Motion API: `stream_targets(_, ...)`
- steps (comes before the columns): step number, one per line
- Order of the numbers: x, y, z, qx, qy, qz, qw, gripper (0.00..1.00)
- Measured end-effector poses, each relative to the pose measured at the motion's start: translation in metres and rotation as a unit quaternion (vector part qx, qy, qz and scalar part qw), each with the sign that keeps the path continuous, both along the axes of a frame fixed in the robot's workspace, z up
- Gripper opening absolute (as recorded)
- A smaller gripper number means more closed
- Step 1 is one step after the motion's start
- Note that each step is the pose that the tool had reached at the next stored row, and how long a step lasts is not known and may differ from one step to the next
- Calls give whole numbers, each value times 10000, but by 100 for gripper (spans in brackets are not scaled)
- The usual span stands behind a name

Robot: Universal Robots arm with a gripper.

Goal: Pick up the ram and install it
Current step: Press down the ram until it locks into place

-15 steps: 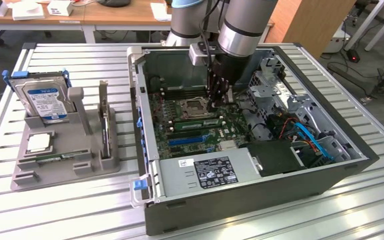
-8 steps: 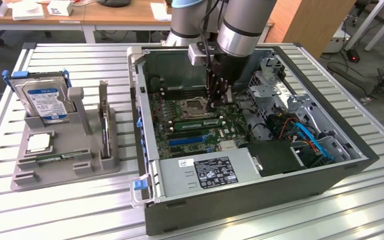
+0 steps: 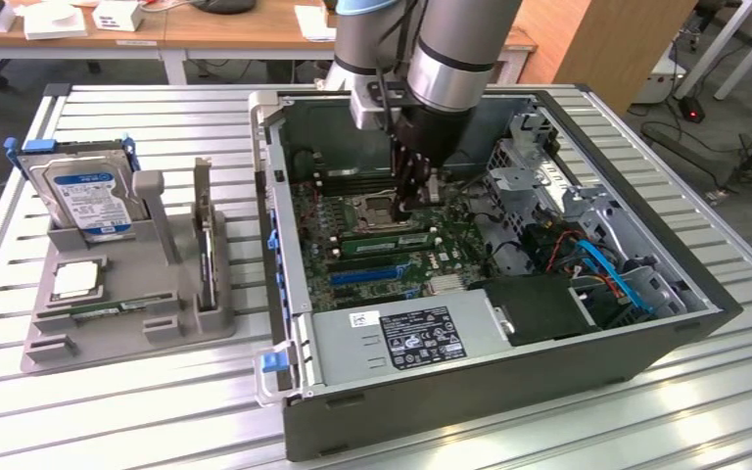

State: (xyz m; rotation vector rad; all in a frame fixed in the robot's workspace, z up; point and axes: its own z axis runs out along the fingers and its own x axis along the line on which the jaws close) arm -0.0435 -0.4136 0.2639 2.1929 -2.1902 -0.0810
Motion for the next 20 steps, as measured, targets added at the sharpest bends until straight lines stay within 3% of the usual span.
stream_targets(20,-456,0,0,0,-112,42,9999,9)
